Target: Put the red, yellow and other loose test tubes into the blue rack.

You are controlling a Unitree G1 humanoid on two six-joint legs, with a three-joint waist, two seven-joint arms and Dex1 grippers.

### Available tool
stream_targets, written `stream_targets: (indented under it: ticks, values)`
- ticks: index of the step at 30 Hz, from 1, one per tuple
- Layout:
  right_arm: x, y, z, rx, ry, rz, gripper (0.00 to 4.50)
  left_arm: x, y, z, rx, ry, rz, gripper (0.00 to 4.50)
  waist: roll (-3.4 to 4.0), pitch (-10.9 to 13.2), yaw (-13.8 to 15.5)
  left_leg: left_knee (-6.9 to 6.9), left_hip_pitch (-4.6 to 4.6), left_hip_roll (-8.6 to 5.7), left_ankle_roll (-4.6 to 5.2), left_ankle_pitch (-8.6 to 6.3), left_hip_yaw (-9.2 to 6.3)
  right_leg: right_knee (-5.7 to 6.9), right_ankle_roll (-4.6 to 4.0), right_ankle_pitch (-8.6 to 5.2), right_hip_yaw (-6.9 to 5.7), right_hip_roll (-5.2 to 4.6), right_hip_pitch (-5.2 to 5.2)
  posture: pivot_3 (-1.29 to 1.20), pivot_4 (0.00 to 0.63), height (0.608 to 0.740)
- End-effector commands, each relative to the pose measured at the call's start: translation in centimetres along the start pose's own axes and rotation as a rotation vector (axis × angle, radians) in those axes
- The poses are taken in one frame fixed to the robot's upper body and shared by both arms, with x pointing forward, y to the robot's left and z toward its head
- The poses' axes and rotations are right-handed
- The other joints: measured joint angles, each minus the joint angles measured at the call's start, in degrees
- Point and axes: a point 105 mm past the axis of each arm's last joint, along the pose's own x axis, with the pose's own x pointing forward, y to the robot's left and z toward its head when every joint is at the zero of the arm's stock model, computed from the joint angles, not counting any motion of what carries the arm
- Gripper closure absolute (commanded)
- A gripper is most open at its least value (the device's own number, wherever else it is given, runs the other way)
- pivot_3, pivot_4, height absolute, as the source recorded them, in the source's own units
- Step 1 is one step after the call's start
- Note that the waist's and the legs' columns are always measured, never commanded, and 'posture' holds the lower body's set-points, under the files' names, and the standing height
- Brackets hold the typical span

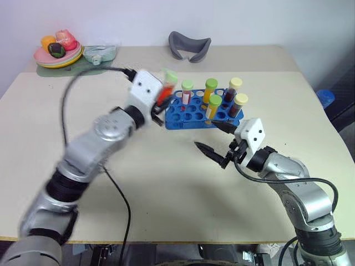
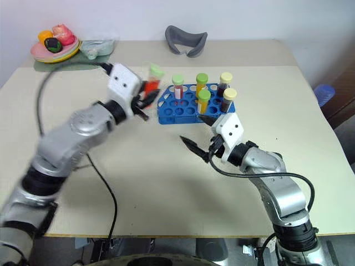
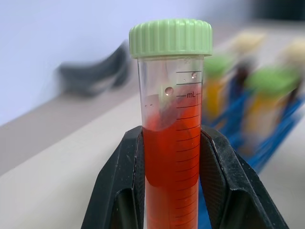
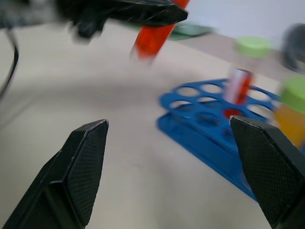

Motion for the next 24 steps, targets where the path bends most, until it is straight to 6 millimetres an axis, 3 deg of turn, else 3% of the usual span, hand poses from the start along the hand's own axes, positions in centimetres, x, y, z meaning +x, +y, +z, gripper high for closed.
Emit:
stream_targets:
  ticks: [1,8,24]
  values:
    - [-0.7,-0.5,0.3,0.006,-0.028,-0.051,0.33,0.6,0.2,1.2,0.061,-0.192,0.075,3.26,0.02,0.0,-0.4,0.04,0.00,0.00,0.02,-0.01,0.00,0.02,0.00,0.00,0.00,0.02,0.00,0.00,0.150,0.740]
    - [-1.0,-0.5,0.0,0.027,-0.032,-0.095,0.33,2.5,-2.6,-0.7,0.032,-0.322,-0.002,3.26,0.07,0.0,-0.4,0.34,0.06,0.00,0.63,-0.35,0.00,0.03,0.01,0.00,0.00,0.04,0.20,0.00,0.150,0.740]
    - [-1.5,-0.9,-0.8,0.041,-0.011,-0.126,0.33,4.0,-2.3,-3.8,-0.020,-0.317,0.012,3.26,0.07,0.0,-0.4,0.37,0.10,0.00,0.66,-0.37,-0.04,0.03,0.03,0.00,-0.02,0.05,0.26,0.00,0.150,0.740]
